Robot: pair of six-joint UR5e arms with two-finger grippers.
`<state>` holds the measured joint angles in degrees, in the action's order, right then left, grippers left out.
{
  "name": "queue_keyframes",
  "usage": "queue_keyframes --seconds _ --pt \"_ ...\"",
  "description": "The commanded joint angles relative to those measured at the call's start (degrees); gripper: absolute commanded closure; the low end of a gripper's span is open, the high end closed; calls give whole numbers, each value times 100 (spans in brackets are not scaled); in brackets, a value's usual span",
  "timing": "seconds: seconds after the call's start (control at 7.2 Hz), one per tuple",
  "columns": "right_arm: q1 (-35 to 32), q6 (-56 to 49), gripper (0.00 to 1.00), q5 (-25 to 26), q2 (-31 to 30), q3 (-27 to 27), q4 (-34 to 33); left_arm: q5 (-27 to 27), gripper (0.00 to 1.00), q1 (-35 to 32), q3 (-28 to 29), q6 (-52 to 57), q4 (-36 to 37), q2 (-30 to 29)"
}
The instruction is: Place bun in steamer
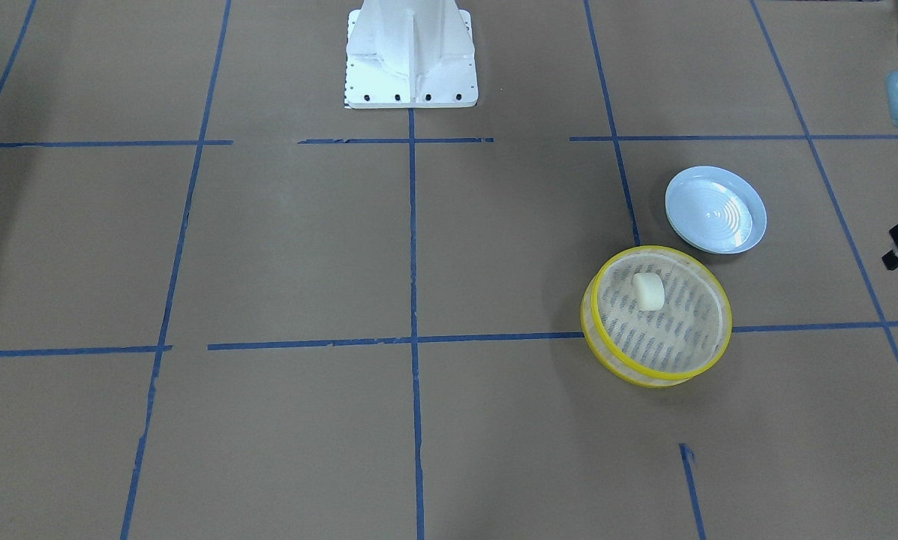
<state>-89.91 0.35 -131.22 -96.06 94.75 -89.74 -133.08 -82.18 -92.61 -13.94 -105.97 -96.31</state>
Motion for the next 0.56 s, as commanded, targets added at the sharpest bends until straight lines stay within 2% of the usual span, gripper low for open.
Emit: queue_keyframes --seconds 0.0,0.28,0.42 --pt "0 0 0 0 0 0 0 -208 1 -797 338 1135 206 324" --pt "0 0 0 0 0 0 0 -385 2 -861 437 1156 1039 -70" --pt "0 0 0 0 0 0 0 -394 1 -861 402 1156 1052 -20"
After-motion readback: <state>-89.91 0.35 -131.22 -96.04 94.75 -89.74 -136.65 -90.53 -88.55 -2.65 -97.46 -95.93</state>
